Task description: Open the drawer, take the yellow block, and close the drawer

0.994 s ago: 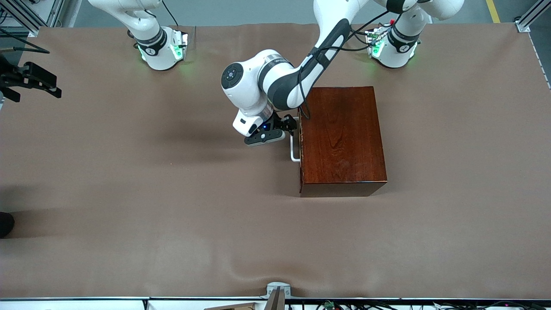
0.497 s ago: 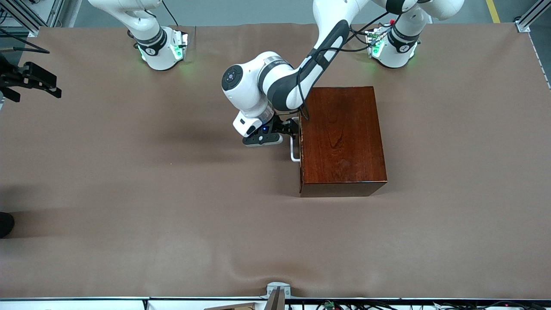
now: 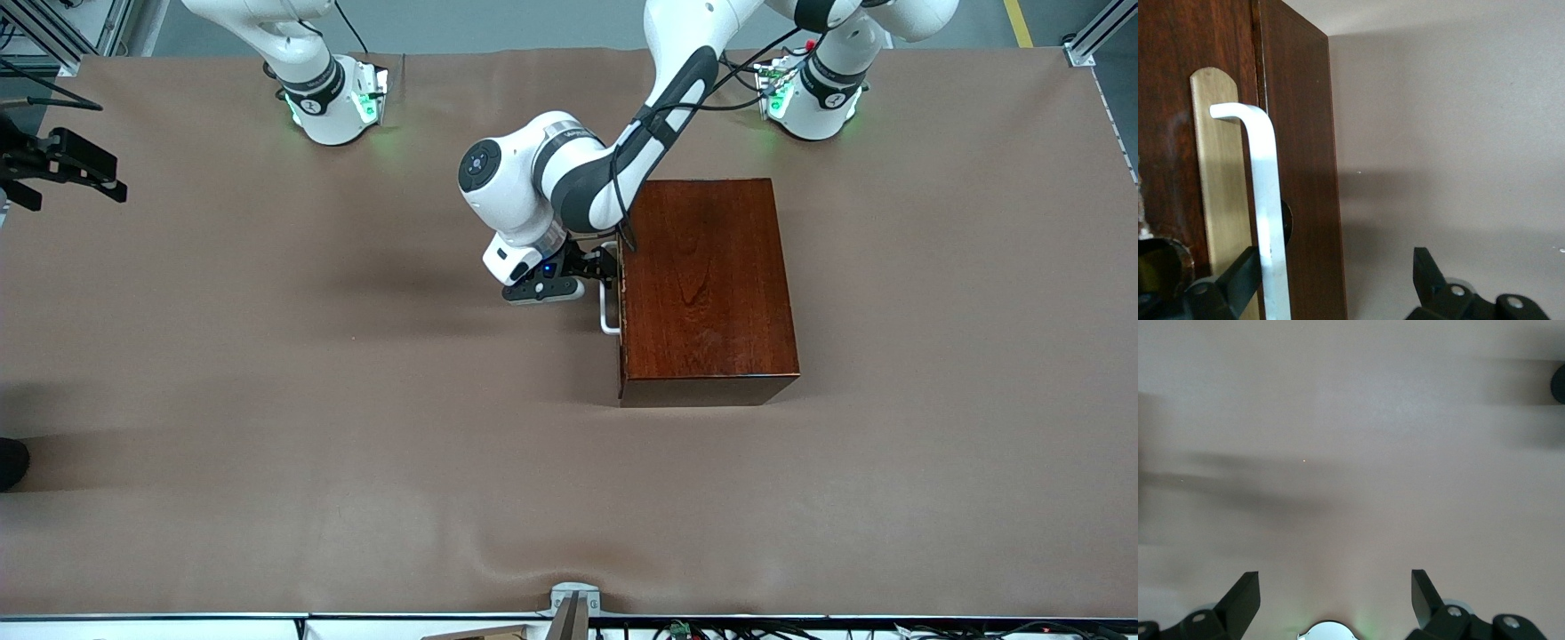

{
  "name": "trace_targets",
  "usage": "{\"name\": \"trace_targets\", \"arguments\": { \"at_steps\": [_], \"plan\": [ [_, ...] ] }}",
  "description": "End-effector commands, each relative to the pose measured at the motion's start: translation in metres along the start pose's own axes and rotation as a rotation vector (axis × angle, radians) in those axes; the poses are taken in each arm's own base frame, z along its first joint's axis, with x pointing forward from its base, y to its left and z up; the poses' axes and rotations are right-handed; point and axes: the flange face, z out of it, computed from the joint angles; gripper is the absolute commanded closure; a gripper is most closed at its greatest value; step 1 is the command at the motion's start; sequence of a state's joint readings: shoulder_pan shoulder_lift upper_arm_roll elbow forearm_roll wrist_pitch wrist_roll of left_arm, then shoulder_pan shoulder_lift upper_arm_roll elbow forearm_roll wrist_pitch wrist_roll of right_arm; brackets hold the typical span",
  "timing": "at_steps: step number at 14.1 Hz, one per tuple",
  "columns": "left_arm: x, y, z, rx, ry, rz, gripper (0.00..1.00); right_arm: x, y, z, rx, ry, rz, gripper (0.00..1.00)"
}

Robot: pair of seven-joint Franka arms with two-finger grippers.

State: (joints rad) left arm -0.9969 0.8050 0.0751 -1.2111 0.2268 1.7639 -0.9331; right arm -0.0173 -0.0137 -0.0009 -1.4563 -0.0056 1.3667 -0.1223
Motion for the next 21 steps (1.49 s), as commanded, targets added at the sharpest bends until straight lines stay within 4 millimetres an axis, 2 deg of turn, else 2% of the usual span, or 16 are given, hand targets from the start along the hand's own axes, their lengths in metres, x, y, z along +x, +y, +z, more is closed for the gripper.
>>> {"name": "trace_targets", "arguments": {
  "at_steps": [1, 14, 15, 18, 20, 21],
  "plan": [
    [0.002, 0.010, -0.002, -0.031, 0.028, -0.041, 0.00, -0.003, 0.003, -0.005, -0.017, 0.008, -0.001, 0.00],
    [-0.007, 0.042, -0.028, -0.234, 0.066, -0.211, 0.00, -0.002, 0.002, -0.006, -0.017, 0.011, -0.006, 0.00],
    [-0.007, 0.046, -0.022, -0.236, 0.065, -0.215, 0.00, -0.002, 0.002, -0.006, -0.019, 0.011, -0.009, 0.00],
    [-0.004, 0.052, -0.024, -0.255, 0.073, -0.230, 0.00, -0.002, 0.002, -0.006, -0.019, 0.011, -0.007, 0.00],
    [-0.001, 0.053, -0.038, -0.284, 0.088, -0.243, 0.00, -0.003, 0.002, -0.007, -0.024, 0.015, -0.008, 0.00],
    [-0.001, 0.056, -0.037, -0.292, 0.081, -0.251, 0.00, -0.002, 0.003, -0.006, -0.036, 0.012, -0.007, 0.00]
  ]
}}
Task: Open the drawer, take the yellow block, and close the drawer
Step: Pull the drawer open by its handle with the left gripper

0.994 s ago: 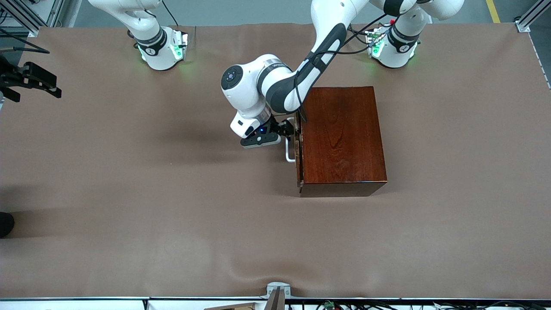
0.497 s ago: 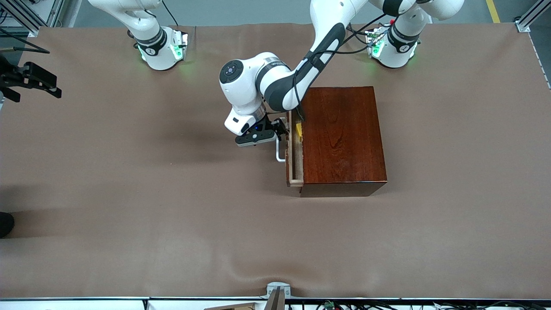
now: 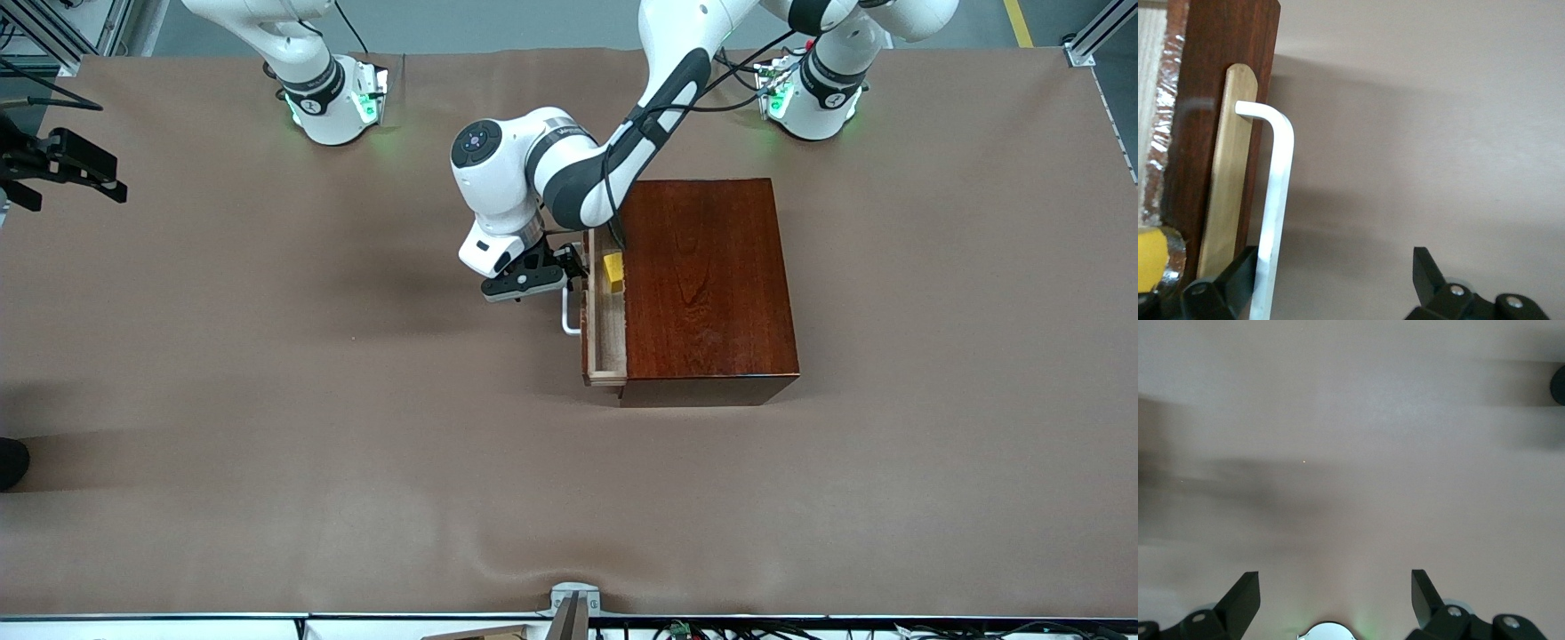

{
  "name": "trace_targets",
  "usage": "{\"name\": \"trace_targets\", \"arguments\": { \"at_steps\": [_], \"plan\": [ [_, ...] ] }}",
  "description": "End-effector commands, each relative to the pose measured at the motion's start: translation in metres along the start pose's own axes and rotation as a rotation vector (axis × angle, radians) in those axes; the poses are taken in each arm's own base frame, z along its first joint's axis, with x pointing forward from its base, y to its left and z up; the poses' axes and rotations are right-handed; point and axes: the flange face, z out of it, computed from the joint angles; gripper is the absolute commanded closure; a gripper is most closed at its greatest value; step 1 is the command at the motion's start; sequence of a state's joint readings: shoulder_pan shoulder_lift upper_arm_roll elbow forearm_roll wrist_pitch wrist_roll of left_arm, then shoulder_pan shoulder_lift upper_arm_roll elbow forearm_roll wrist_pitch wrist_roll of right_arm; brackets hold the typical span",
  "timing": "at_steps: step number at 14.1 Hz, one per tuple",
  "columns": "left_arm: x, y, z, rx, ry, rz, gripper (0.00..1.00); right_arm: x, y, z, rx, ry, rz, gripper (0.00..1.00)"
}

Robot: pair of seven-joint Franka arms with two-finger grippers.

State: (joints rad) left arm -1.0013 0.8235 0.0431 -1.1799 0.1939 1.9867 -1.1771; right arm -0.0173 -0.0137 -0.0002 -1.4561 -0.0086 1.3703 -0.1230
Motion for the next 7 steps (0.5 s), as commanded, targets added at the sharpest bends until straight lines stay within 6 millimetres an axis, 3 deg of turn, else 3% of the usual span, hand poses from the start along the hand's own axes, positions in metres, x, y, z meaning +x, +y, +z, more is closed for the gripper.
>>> {"name": "trace_targets", "arguments": {
  "at_steps": [1, 7],
  "plan": [
    [-0.004, 0.023, -0.004, -0.064, -0.006, -0.032, 0.00, -0.003, 0.004, -0.006, -0.043, 0.007, -0.005, 0.00],
    [-0.009, 0.033, -0.015, -0.128, 0.003, -0.056, 0.00, -0.003, 0.005, -0.006, -0.044, 0.008, 0.001, 0.00]
  ]
}}
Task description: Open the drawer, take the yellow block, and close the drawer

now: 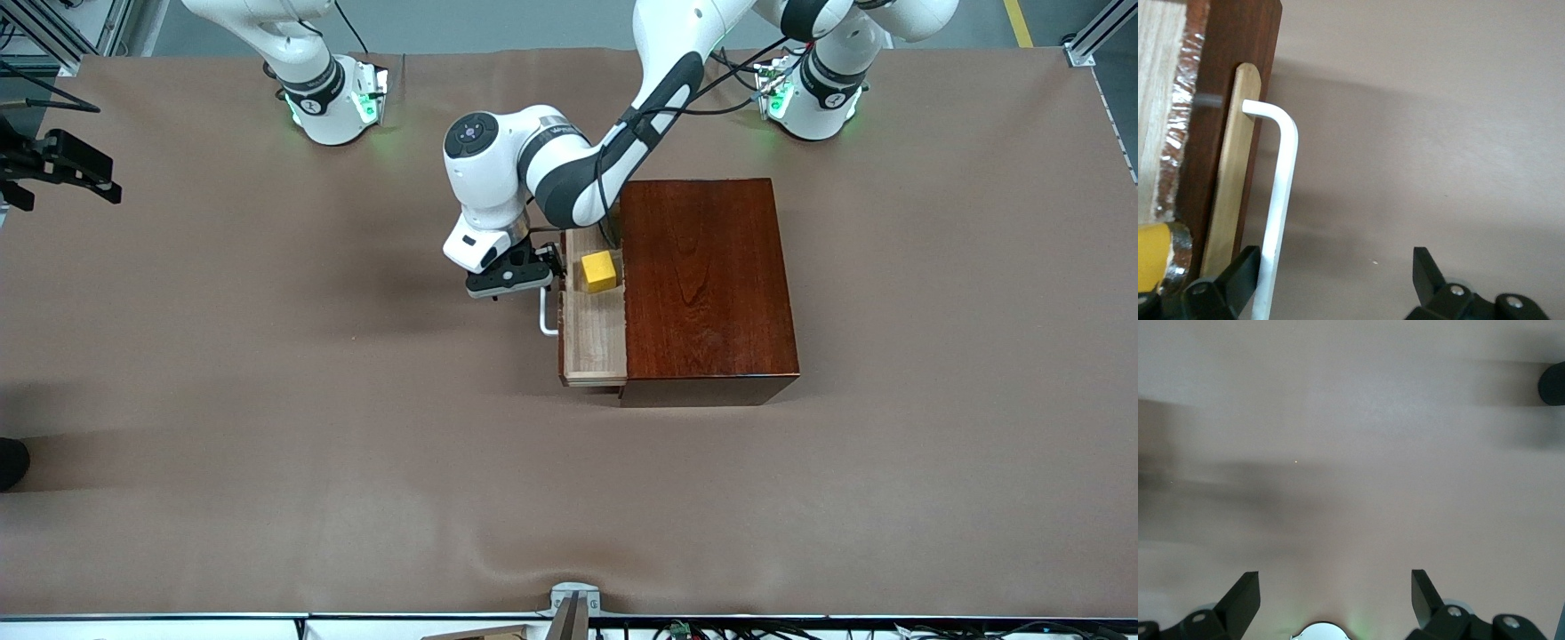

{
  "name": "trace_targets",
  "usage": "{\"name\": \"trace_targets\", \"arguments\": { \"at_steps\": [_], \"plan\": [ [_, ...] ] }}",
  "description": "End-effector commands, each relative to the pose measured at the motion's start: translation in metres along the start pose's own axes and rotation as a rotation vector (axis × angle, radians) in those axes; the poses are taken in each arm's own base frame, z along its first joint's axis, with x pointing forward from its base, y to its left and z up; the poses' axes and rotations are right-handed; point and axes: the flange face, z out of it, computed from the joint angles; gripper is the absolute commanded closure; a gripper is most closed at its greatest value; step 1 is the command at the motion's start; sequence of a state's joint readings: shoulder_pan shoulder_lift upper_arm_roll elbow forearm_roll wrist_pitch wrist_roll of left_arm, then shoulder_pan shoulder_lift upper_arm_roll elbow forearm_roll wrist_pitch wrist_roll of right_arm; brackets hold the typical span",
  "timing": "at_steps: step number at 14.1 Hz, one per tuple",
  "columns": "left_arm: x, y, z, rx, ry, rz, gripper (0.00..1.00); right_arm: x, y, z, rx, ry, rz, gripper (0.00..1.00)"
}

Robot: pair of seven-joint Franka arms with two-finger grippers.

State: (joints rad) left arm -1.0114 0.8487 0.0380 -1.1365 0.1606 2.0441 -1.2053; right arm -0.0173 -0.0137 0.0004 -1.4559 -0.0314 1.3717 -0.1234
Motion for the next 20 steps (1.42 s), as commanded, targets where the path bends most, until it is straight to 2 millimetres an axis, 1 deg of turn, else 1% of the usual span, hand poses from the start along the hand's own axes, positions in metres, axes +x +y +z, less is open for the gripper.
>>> {"name": "trace_targets", "arguments": {
  "at_steps": [1, 3, 5, 6, 8, 9, 10, 11, 12, 13, 14, 15, 16, 17, 18, 19, 20],
  "plan": [
    [-0.004, 0.016, -0.006, -0.047, 0.005, -0.029, 0.00, -0.003, 0.002, -0.006, -0.022, 0.010, -0.002, 0.00],
    [-0.004, 0.016, -0.008, -0.048, 0.007, -0.027, 0.00, -0.003, 0.004, -0.005, -0.021, 0.006, -0.001, 0.00],
    [-0.001, 0.014, -0.015, -0.044, 0.006, -0.030, 0.00, -0.001, 0.006, -0.003, -0.027, 0.004, 0.002, 0.00],
    [0.001, 0.013, -0.020, -0.045, 0.008, -0.034, 0.00, 0.001, 0.004, -0.002, -0.041, 0.006, -0.003, 0.00],
    [0.008, 0.005, -0.054, -0.034, 0.006, -0.043, 0.00, 0.007, 0.006, -0.001, -0.077, 0.021, -0.005, 0.00],
    [0.017, -0.003, -0.082, -0.032, 0.010, -0.055, 0.00, 0.008, 0.007, -0.001, -0.075, 0.028, 0.001, 0.00],
    [0.027, -0.015, -0.114, -0.031, 0.014, -0.067, 0.00, 0.009, 0.005, 0.000, -0.075, 0.030, -0.001, 0.00],
    [0.048, -0.035, -0.151, -0.039, 0.022, -0.102, 0.00, 0.013, 0.000, 0.002, -0.079, 0.030, -0.006, 0.00],
    [0.070, -0.059, -0.188, -0.048, 0.031, -0.139, 0.00, 0.015, -0.002, 0.004, -0.072, 0.028, 0.025, 0.00],
    [0.092, -0.085, -0.216, -0.047, 0.034, -0.160, 0.00, 0.017, -0.003, 0.007, -0.063, 0.024, 0.084, 0.00],
    [0.114, -0.117, -0.239, -0.027, 0.027, -0.183, 0.00, 0.017, -0.006, 0.007, -0.055, 0.027, 0.157, 0.00],
    [0.137, -0.148, -0.257, -0.017, 0.018, -0.189, 0.00, 0.019, -0.019, 0.008, -0.038, 0.028, 0.214, 0.00],
    [0.156, -0.173, -0.275, -0.022, 0.023, -0.182, 0.00, 0.022, -0.031, 0.011, -0.031, 0.021, 0.269, 0.00],
    [0.175, -0.198, -0.286, -0.026, 0.030, -0.187, 0.00, 0.025, -0.042, 0.014, -0.031, 0.017, 0.321, 0.00],
    [0.188, -0.224, -0.297, -0.007, 0.021, -0.192, 0.00, 0.029, -0.054, 0.020, -0.029, 0.008, 0.357, 0.00],
    [0.200, -0.253, -0.303, 0.027, -0.001, -0.190, 0.00, 0.032, -0.065, 0.024, -0.007, -0.003, 0.381, 0.00],
    [0.211, -0.277, -0.311, 0.040, -0.012, -0.174, 0.00, 0.036, -0.073, 0.030, 0.027, -0.023, 0.418, 0.00]
  ]
}}
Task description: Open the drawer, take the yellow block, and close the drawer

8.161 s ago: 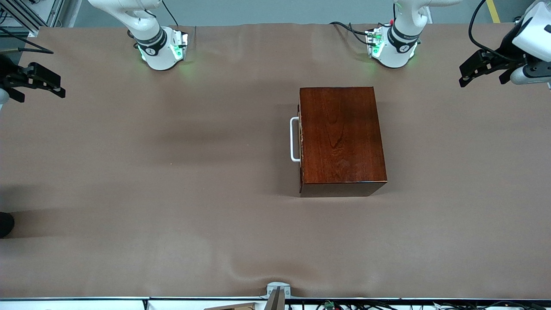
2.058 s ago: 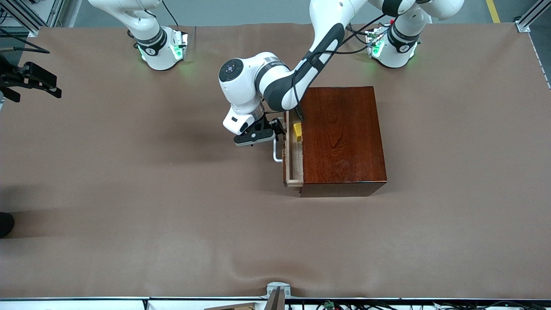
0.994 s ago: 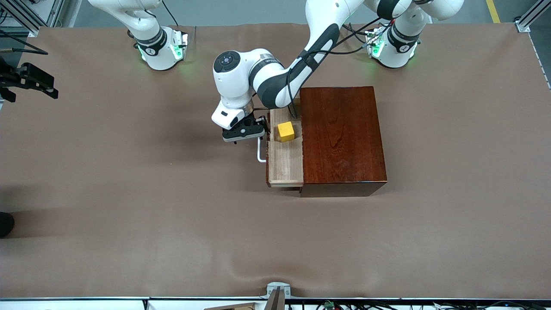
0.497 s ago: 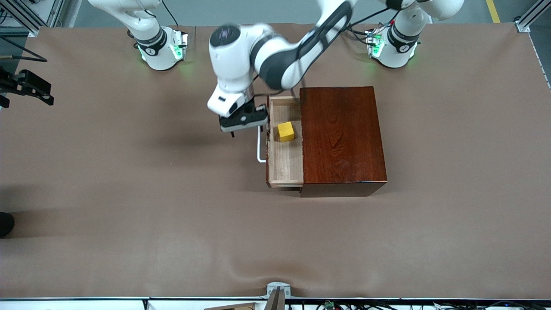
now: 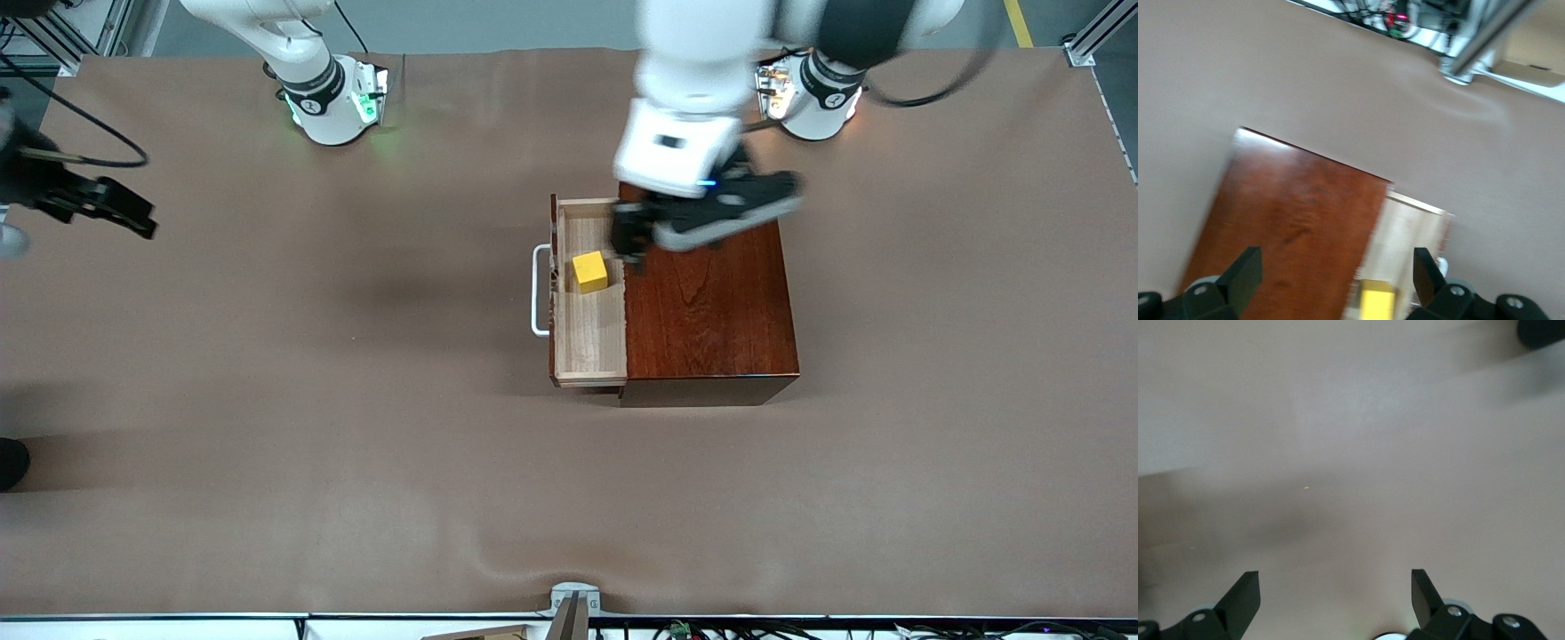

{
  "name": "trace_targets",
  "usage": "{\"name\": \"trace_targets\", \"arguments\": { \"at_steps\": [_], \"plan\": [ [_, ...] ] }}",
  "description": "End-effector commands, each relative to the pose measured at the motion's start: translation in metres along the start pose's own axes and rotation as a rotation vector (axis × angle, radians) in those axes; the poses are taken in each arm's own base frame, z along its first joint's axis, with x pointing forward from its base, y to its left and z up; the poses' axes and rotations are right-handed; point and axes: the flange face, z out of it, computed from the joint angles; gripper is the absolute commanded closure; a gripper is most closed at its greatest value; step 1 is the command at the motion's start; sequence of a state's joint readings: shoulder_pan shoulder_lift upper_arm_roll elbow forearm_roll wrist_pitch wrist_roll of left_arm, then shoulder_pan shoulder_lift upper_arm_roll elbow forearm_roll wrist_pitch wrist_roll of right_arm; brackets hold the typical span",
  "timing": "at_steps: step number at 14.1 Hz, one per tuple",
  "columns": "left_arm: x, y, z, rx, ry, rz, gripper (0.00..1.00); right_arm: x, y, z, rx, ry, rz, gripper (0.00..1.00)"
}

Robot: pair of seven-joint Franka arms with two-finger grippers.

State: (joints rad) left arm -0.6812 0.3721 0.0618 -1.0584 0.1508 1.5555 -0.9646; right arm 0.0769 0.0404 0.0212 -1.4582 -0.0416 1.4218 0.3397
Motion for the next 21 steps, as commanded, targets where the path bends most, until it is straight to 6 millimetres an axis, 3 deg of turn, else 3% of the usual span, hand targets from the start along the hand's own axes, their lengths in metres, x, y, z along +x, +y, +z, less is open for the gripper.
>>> {"name": "trace_targets", "arguments": {
  "at_steps": [1, 5, 7, 10, 12, 16, 20, 21],
  "plan": [
    [0.030, -0.057, -0.010, 0.046, -0.057, 0.048, 0.00, 0.003, -0.023, 0.012, 0.075, -0.060, 0.127, 0.00],
    [0.085, -0.154, -0.006, 0.038, -0.163, 0.153, 0.00, 0.000, -0.059, 0.029, 0.085, -0.123, 0.304, 0.00],
    [0.099, -0.192, 0.000, 0.044, -0.186, 0.206, 0.00, -0.009, -0.082, 0.031, 0.071, -0.130, 0.372, 0.00],
    [0.101, -0.230, 0.007, 0.056, -0.217, 0.228, 0.00, -0.027, -0.128, 0.041, 0.039, -0.147, 0.503, 0.00],
    [0.098, -0.243, 0.015, 0.061, -0.237, 0.250, 0.00, -0.045, -0.164, 0.043, 0.032, -0.131, 0.556, 0.00],
    [0.103, -0.270, 0.027, 0.053, -0.257, 0.323, 0.00, -0.057, -0.209, 0.048, 0.100, -0.140, 0.714, 0.00],
    [0.089, -0.288, 0.038, 0.038, -0.234, 0.342, 0.00, -0.082, -0.253, 0.067, 0.075, -0.180, 0.732, 0.00],
    [0.085, -0.283, 0.038, 0.039, -0.232, 0.351, 0.00, -0.088, -0.266, 0.075, 0.060, -0.183, 0.756, 0.00]
  ]
}}
